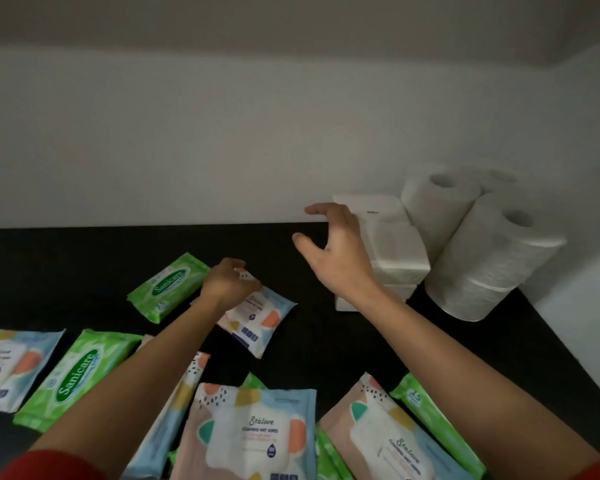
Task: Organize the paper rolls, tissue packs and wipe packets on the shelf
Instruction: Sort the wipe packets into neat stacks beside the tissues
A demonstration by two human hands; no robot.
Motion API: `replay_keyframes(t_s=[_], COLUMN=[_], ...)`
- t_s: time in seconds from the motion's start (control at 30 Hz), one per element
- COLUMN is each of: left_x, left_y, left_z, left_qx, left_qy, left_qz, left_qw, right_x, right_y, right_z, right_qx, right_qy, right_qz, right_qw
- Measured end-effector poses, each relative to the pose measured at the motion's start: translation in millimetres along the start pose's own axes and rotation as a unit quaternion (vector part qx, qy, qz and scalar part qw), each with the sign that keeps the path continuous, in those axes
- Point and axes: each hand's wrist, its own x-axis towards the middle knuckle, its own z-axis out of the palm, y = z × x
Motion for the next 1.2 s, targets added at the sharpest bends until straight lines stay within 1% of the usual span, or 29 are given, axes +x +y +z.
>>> replay_keyframes(t_s=[0.1, 0.23, 0.3, 0.4, 0.47, 0.53, 0.63, 0.73, 0.87, 0.93, 0.97, 1.07, 1.13, 1.2], left_x=[1, 6, 10, 15, 16, 16, 16, 16, 15, 15, 15, 13, 9, 7], left_y=[-18, -38, -45, -52, -54, -55, -56, -59, -61, -62, -63, -61, -59, -56], left_z=[-6, -13, -18, -22, -23, -21, -19, -16, -16, -16, -16, -14, -13, -14], left_qx=[0.07, 0.17, 0.176, 0.154, 0.154, 0.161, 0.143, 0.079, 0.004, -0.015, -0.022, -0.068, -0.116, -0.179], left_qy=[-0.007, -0.003, -0.02, -0.042, -0.044, -0.048, -0.042, -0.039, -0.028, -0.022, -0.021, -0.028, -0.038, -0.063], left_qz=[0.011, 0.015, 0.0, -0.014, -0.003, 0.021, 0.047, 0.058, 0.073, 0.077, 0.078, 0.073, 0.062, 0.023], left_qw=[0.997, 0.985, 0.984, 0.987, 0.987, 0.986, 0.988, 0.994, 0.997, 0.997, 0.997, 0.995, 0.991, 0.982], right_x=[-5, -13, -18, -22, -25, -26, -26, -25, -23, -22, -22, -23, -25, -26], right_y=[-2, 10, 17, 25, 29, 31, 32, 32, 31, 34, 35, 34, 29, 27], right_z=[26, 60, 74, 90, 98, 103, 109, 109, 106, 107, 107, 103, 99, 97], right_qx=[0.002, 0.008, -0.012, -0.065, -0.102, -0.126, -0.141, -0.133, -0.038, -0.023, 0.001, 0.133, 0.2, 0.257], right_qy=[-0.038, -0.122, -0.171, -0.238, -0.287, -0.309, -0.305, -0.298, -0.291, -0.285, -0.28, -0.259, -0.242, -0.201], right_qz=[0.034, 0.126, 0.17, 0.216, 0.233, 0.237, 0.24, 0.273, 0.346, 0.37, 0.382, 0.431, 0.434, 0.434], right_qw=[0.999, 0.984, 0.97, 0.945, 0.923, 0.912, 0.911, 0.905, 0.891, 0.884, 0.881, 0.854, 0.844, 0.84])
